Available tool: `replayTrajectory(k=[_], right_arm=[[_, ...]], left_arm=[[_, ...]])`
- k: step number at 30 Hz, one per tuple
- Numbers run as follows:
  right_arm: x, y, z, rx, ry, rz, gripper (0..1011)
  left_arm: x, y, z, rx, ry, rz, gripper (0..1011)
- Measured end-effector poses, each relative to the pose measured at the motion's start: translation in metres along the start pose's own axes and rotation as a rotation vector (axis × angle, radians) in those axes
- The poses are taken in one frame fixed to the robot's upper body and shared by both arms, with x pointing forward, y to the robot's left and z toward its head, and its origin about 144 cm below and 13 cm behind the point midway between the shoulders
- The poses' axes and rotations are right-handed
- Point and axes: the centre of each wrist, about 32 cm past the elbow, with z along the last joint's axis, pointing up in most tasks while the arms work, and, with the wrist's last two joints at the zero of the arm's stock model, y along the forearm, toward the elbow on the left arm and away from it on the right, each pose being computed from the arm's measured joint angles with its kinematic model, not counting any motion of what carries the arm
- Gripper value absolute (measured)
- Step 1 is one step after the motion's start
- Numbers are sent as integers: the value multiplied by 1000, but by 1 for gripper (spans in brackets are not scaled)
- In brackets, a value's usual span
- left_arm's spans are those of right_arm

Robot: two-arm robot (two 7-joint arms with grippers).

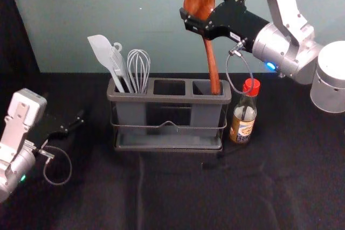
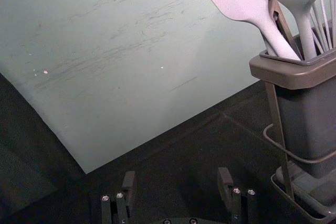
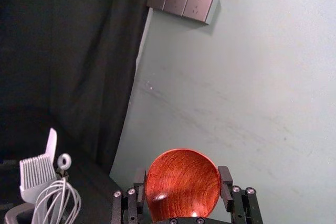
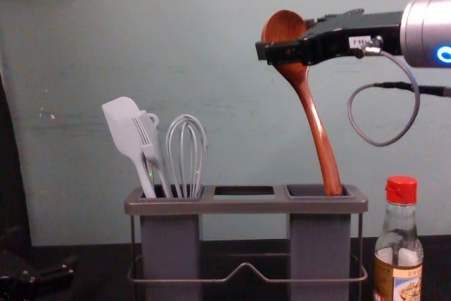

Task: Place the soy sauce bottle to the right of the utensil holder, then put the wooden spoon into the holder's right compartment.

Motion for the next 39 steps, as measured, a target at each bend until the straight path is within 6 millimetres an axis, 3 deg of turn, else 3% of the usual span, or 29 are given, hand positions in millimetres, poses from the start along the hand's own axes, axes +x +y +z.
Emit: replayTrajectory(k=[11, 19, 39], right_arm=[[-8, -1, -13, -27, 24, 26, 841], [-11, -9, -12, -65, 45, 35, 840], [-16, -49, -13, -85, 70, 50, 840]], left_arm=[[0, 0, 0, 0, 0, 0, 1011], [0, 0, 0, 0, 0, 0, 1011], [0, 0, 0, 0, 0, 0, 1011]])
